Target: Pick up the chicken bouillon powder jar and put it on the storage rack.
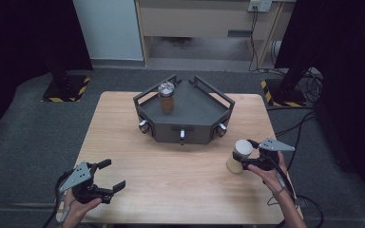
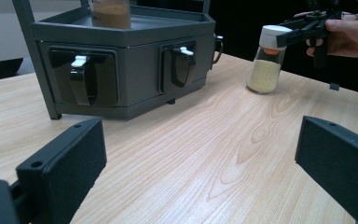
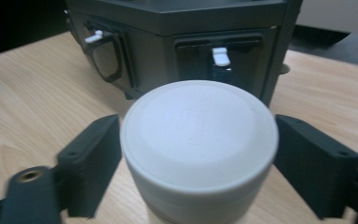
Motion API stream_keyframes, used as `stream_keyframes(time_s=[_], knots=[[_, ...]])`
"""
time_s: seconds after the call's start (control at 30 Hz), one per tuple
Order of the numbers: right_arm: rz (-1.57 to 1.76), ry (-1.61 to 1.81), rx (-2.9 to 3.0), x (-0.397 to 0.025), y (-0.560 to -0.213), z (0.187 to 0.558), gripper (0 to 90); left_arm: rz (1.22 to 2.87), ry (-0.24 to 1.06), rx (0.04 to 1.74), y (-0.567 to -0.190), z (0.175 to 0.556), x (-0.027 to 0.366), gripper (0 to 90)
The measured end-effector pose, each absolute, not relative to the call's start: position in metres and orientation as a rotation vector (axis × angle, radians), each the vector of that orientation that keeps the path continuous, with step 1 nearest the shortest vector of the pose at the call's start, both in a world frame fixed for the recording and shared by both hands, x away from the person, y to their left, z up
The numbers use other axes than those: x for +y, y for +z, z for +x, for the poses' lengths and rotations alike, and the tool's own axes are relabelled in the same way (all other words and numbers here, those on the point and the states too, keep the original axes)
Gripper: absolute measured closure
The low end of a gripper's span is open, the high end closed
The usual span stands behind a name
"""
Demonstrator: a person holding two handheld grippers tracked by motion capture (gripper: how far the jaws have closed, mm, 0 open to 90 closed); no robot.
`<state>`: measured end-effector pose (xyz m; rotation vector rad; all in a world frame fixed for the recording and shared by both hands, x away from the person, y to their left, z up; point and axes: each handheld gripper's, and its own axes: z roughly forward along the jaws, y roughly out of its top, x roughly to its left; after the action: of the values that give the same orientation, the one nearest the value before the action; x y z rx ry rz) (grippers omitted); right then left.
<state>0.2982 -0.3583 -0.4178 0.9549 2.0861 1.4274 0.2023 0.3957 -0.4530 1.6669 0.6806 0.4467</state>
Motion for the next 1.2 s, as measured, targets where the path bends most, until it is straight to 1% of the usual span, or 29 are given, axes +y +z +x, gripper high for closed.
stream_keyframes(time_s=[0.07,0.13,0.5,0.73,0.97,1.2], knots=[[0.931,1.43,2.091,-0.361,-0.419,0.299,30.3,1.669,0.446,0.68,-0.453,0.203,0.395,1.1],[0.915,1.435,2.098,-0.362,-0.42,0.299,33.7,1.671,0.445,0.679,-0.453,0.203,0.395,1.1],[0.892,1.425,2.12,-0.363,-0.417,0.301,34.2,1.677,0.44,0.681,-0.452,0.204,0.395,1.1],[0.851,1.434,2.163,-0.37,-0.41,0.31,34.3,1.675,0.44,0.683,-0.453,0.203,0.395,1.1],[0.767,1.476,2.209,-0.373,-0.394,0.319,34.3,1.677,0.436,0.681,-0.453,0.204,0.395,1.1],[0.664,1.503,2.301,-0.361,-0.375,0.333,34.3,1.678,0.437,0.683,-0.452,0.204,0.395,1.1]])
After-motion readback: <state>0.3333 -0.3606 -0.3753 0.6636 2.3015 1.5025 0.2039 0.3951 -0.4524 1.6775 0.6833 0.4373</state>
